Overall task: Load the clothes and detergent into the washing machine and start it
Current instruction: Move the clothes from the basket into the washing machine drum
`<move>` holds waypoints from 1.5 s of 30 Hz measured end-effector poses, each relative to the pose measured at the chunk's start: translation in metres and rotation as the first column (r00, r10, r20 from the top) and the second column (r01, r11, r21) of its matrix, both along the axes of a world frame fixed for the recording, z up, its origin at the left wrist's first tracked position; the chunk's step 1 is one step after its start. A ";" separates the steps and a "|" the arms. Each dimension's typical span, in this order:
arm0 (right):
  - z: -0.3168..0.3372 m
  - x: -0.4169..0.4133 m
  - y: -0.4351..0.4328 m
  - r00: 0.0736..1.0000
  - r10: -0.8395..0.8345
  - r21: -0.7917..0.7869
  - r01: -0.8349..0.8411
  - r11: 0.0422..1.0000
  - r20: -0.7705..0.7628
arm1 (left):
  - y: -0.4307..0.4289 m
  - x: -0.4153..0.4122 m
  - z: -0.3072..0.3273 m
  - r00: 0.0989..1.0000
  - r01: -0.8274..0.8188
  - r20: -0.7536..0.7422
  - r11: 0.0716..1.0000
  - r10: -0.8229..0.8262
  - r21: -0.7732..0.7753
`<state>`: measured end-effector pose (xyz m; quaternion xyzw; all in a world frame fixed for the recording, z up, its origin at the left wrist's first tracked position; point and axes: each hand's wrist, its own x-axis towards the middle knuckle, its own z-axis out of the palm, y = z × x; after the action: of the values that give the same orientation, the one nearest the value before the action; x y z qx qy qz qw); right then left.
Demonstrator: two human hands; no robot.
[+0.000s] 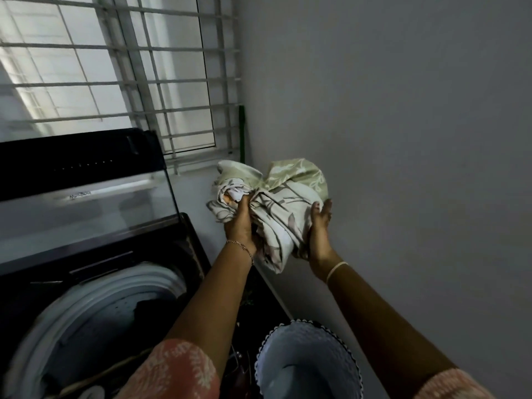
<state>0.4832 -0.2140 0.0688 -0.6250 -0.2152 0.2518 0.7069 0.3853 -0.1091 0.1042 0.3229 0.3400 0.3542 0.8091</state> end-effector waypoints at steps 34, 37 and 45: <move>-0.016 -0.246 0.143 0.509 0.614 0.256 -0.605 0.754 -0.603 | 0.080 -0.308 -0.060 0.992 -0.119 0.015 0.972 0.125 -0.201; -0.033 -0.267 0.165 0.522 0.554 0.189 -0.595 0.781 -0.649 | 0.107 -0.333 -0.081 0.995 -0.033 0.084 0.971 0.054 -0.236; -0.089 -0.305 0.213 0.570 0.375 -0.002 -0.552 0.834 -0.731 | 0.166 -0.366 -0.142 0.995 -0.085 -0.082 0.891 0.054 -0.445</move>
<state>0.1777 -0.0009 -0.0204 -0.4780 -0.0550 0.6711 0.5641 0.0191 0.0569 -0.0381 0.1273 0.4509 0.2841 0.8365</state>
